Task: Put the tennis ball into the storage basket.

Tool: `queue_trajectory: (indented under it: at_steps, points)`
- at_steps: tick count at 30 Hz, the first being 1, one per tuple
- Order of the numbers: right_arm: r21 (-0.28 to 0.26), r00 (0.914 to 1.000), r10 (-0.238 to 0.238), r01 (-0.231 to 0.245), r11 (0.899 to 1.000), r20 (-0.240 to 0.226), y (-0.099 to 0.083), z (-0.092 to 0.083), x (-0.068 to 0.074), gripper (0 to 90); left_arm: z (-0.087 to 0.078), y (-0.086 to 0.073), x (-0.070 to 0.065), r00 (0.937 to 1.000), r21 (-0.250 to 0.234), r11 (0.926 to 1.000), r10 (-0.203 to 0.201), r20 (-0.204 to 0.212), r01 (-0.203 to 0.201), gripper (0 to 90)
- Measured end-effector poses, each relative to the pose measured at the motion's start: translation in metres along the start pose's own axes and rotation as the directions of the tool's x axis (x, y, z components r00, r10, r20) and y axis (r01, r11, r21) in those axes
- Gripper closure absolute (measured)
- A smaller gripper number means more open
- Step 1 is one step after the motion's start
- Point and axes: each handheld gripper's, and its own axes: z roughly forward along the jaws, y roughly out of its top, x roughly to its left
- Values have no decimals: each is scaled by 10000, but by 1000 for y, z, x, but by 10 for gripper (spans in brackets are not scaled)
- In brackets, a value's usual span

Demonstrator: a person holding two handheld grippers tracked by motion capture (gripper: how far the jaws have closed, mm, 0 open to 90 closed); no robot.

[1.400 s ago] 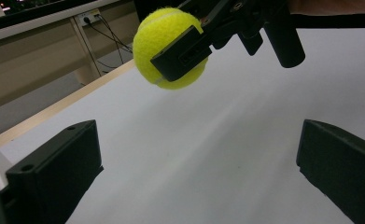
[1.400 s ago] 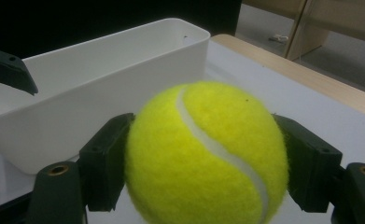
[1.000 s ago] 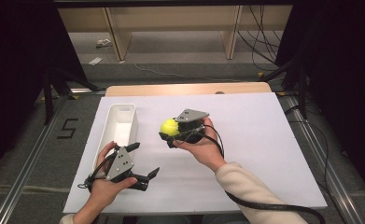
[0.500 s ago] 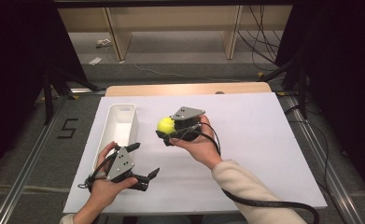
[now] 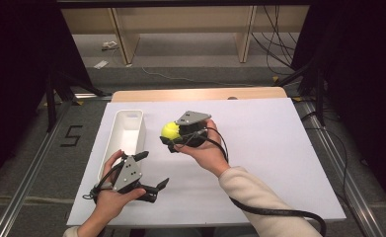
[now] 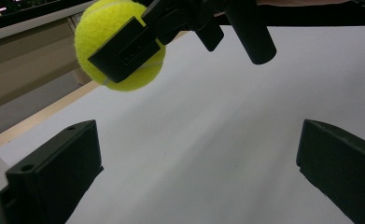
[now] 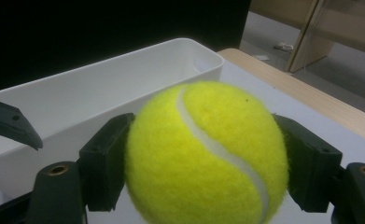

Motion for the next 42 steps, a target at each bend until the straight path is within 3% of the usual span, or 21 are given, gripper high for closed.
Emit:
queue_trajectory:
  at_steps: [42]
  points:
    - [-45,9997,-143,142,9999,-214,18,14,11,269,1,0,-2,9999,76,9999,76,72,-76,0]
